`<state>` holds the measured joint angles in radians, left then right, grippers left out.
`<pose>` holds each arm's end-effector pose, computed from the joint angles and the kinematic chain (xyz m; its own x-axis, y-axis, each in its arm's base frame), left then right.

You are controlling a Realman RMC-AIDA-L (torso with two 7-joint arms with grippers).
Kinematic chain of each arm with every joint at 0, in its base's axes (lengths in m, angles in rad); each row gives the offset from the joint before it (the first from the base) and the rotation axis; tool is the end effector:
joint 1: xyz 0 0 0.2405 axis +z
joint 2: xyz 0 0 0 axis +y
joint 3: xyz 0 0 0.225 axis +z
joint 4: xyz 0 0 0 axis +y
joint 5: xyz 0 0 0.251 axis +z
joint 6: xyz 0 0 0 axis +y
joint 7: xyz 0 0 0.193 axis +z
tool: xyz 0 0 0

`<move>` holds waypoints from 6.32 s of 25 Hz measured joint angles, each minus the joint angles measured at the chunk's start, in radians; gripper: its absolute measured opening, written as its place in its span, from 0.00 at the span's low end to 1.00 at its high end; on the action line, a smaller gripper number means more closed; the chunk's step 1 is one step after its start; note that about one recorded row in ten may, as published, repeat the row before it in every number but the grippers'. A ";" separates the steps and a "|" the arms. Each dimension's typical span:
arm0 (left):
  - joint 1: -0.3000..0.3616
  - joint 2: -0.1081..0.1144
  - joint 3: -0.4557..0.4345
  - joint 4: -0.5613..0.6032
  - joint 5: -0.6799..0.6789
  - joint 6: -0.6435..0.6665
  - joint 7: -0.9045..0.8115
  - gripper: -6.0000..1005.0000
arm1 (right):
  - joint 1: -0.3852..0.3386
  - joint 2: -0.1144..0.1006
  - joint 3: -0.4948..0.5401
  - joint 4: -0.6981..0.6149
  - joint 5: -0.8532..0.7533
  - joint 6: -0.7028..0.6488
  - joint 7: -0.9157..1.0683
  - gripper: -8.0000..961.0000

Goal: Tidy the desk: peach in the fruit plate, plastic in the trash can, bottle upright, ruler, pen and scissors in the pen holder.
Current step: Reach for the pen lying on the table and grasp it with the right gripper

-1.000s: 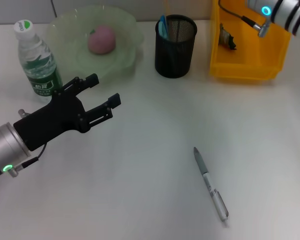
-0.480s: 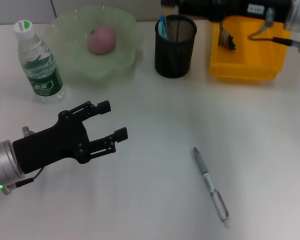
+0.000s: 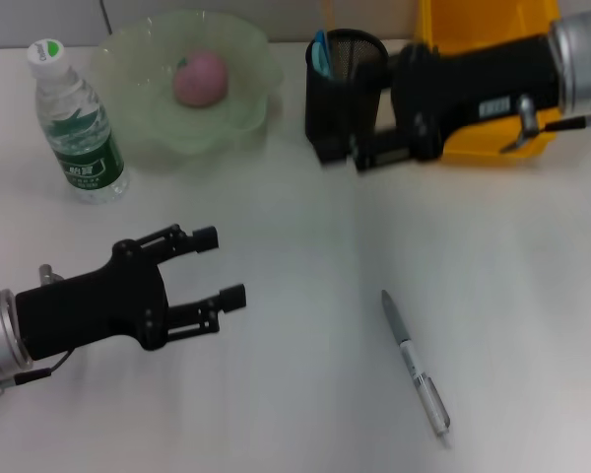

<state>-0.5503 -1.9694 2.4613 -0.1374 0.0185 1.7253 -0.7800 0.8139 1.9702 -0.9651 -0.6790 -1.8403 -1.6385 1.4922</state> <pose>-0.2772 0.2839 -0.0577 0.6973 0.2159 0.6835 0.3985 -0.9094 -0.1193 0.1135 0.4052 -0.0146 0.8976 -0.1033 -0.4286 -0.1139 -0.9935 0.0008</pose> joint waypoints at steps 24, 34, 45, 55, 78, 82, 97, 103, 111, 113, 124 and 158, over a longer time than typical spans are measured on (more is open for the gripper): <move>-0.079 -0.055 0.217 -0.162 0.000 0.025 0.017 0.80 | 0.170 0.067 -0.270 -0.156 -0.525 -0.190 -0.190 0.70; -0.071 -0.061 0.207 -0.163 -0.008 0.017 -0.008 0.80 | 0.201 0.108 -0.418 -0.204 -0.635 -0.175 -0.337 0.70; -0.060 -0.063 0.205 -0.163 -0.011 0.011 -0.004 0.80 | 0.215 0.119 -0.617 -0.240 -0.635 -0.144 -0.387 0.69; -0.055 -0.072 0.205 -0.163 -0.011 0.010 0.003 0.80 | 0.215 0.122 -0.786 -0.276 -0.619 -0.108 -0.392 0.69; -0.055 -0.074 0.205 -0.163 -0.026 0.018 0.004 0.80 | 0.201 0.122 -0.859 -0.297 -0.582 -0.038 -0.449 0.68; -0.054 -0.074 0.205 -0.163 -0.026 0.019 0.004 0.80 | 0.200 0.122 -0.865 -0.297 -0.582 -0.037 -0.456 0.68; -0.051 -0.074 0.205 -0.163 -0.035 0.022 0.004 0.80 | 0.200 0.122 -0.890 -0.281 -0.582 -0.018 -0.458 0.59; -0.049 -0.074 0.205 -0.163 -0.037 0.022 0.004 0.80 | 0.198 0.122 -0.900 -0.279 -0.582 -0.012 -0.458 0.58; -0.049 -0.074 0.205 -0.161 -0.038 0.022 0.004 0.80 | 0.197 0.122 -0.905 -0.264 -0.582 0.003 -0.466 0.51; -0.049 -0.075 0.205 -0.161 -0.039 0.022 0.004 0.80 | 0.195 0.122 -0.905 -0.261 -0.582 0.008 -0.471 0.51; -0.052 -0.075 0.205 -0.160 -0.041 0.022 0.004 0.80 | 0.189 0.122 -0.912 -0.252 -0.577 0.044 -0.507 0.51; -0.054 -0.076 0.205 -0.154 -0.062 0.026 -0.003 0.80 | 0.202 0.122 -0.922 -0.203 -0.555 0.064 -0.536 0.38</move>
<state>-0.6047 -2.0453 2.6660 -0.2914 -0.0435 1.7518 -0.7830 1.0157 2.0923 -1.8876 -0.8822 -2.3955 -1.5742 0.9558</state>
